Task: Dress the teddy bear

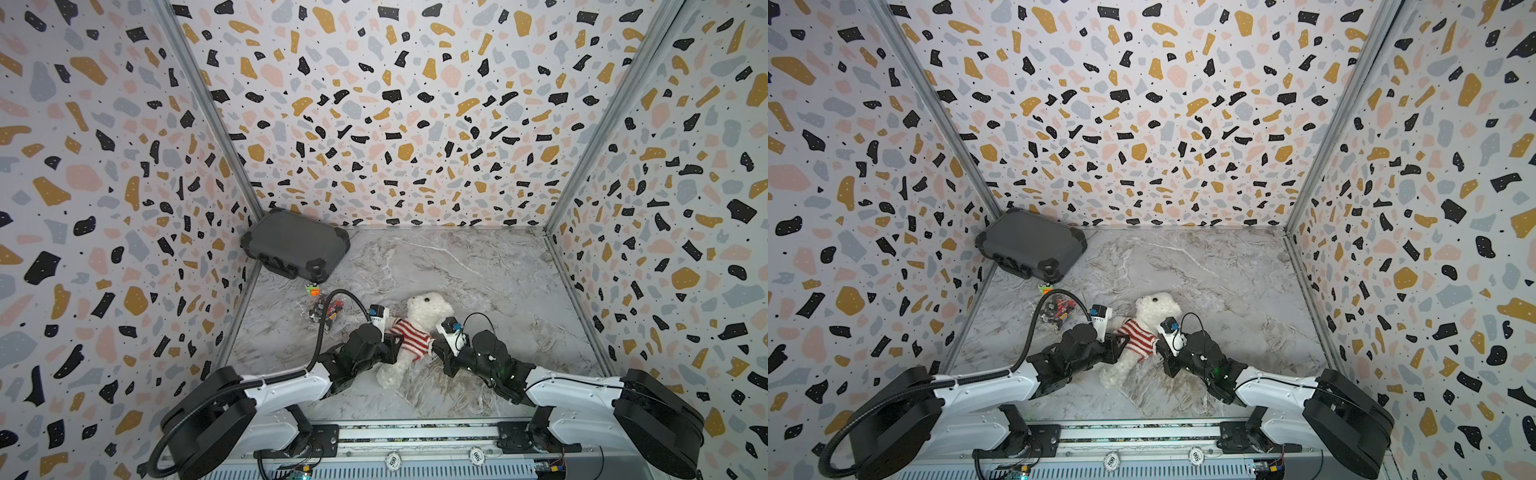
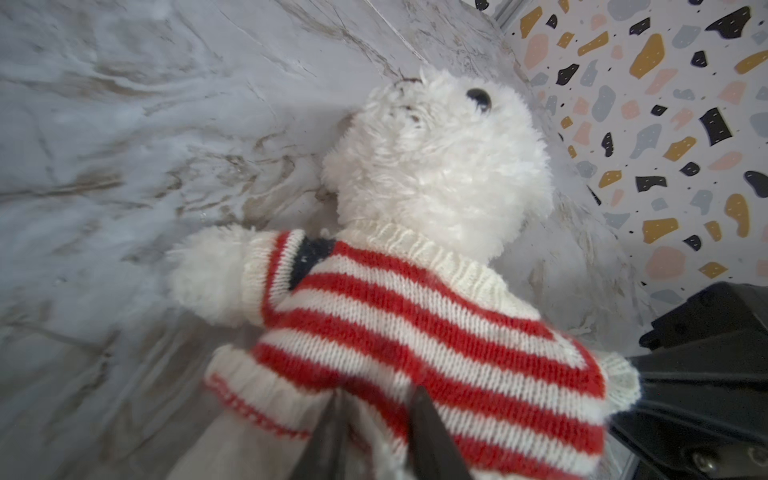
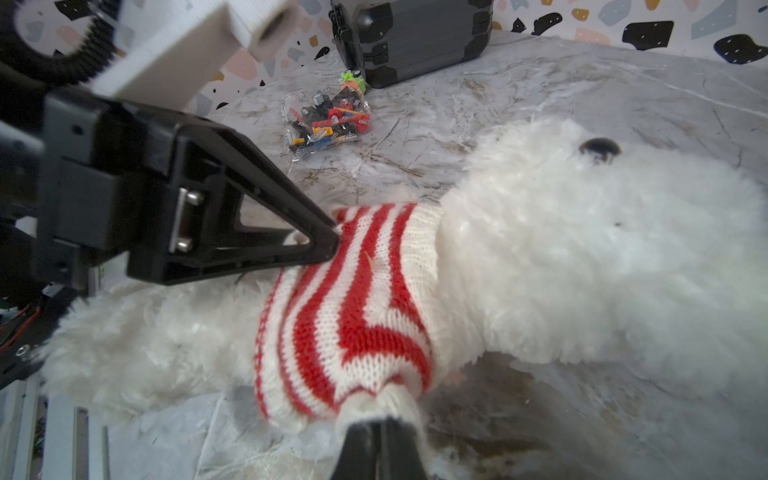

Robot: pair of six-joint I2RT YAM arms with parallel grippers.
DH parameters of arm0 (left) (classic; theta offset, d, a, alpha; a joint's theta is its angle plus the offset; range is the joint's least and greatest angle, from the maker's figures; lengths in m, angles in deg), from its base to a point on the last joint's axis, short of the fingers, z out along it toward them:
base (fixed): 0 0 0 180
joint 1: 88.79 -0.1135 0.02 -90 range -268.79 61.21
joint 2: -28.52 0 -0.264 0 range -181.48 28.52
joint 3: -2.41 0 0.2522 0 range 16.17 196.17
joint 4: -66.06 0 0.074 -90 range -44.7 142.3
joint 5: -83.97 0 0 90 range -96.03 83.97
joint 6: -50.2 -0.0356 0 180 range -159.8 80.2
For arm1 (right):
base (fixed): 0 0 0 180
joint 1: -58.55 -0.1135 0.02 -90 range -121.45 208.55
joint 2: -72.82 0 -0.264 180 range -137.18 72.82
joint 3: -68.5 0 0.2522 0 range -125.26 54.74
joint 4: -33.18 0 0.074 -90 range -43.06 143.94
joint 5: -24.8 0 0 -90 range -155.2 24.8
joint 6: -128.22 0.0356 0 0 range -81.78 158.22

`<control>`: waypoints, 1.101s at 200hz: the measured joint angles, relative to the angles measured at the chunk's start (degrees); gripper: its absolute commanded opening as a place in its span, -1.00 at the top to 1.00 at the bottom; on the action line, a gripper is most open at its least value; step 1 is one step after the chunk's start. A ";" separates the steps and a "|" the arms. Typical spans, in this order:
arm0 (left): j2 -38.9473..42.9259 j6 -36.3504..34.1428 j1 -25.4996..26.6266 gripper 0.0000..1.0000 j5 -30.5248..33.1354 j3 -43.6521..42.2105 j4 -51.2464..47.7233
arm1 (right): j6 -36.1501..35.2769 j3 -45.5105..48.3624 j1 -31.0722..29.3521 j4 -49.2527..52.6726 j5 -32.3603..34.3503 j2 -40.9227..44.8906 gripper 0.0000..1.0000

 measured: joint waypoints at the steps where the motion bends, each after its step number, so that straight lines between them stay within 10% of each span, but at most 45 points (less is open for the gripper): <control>1: 0.15 0.04 0.07 -0.29 0.04 0.11 -0.22 | -0.02 0.00 0.00 0.00 0.02 0.00 1.00; 83: 4.09 8.02 18.86 0.16 13.20 9.44 -12.04 | 3.19 -3.04 -1.90 1.51 2.34 0.48 1.00; 220: 0.35 16.48 20.11 0.61 21.84 8.50 -9.75 | 3.80 -3.54 -4.57 3.93 4.09 2.64 1.00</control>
